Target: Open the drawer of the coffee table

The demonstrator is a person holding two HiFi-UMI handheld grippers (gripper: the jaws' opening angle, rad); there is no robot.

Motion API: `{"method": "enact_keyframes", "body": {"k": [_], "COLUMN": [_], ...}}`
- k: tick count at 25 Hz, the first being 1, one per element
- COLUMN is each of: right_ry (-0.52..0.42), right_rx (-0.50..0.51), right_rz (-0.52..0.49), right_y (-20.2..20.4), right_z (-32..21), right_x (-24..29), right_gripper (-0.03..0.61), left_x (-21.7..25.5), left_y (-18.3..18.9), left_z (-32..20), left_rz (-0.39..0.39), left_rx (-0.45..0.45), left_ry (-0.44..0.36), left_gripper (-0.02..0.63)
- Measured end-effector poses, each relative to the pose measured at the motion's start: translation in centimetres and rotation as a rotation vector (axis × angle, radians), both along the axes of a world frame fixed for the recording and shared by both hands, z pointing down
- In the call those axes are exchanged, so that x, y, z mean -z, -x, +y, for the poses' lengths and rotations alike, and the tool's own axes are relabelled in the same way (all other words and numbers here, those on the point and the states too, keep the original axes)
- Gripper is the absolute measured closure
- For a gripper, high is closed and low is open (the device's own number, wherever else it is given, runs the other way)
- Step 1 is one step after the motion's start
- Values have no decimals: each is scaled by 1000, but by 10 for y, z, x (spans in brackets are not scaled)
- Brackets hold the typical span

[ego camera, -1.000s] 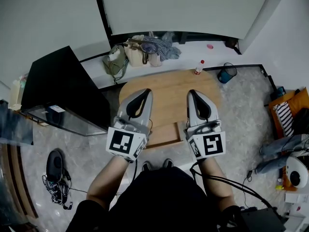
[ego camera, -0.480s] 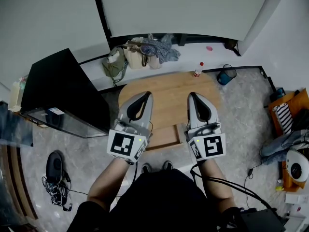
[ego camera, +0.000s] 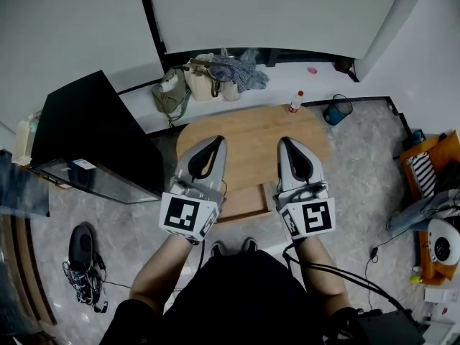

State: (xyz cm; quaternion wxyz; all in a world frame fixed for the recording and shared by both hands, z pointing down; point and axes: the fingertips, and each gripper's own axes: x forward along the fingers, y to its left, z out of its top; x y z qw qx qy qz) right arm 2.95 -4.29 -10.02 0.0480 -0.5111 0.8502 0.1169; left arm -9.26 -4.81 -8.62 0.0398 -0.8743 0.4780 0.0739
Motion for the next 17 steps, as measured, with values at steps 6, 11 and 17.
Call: {"method": "enact_keyframes", "body": {"k": [6,11,17], "right_ry": [7,8,12], "right_rx": [-2,-4,-3], "right_rz": [-6,-6,-4], "right_y": [-1,-3,-3], "right_z": [0,1,3], "right_x": [-1,-1,-1], "right_gripper": [580,580,580], "left_x": [-1,0,1], "left_y": [-2,-3,-3], "left_z": [0,1,2], "left_rz": [-15,-6,-12], "left_rx": [-14,-12,-16], "left_ry": [-1,5,-2], "left_gripper": [612,612,612]}}
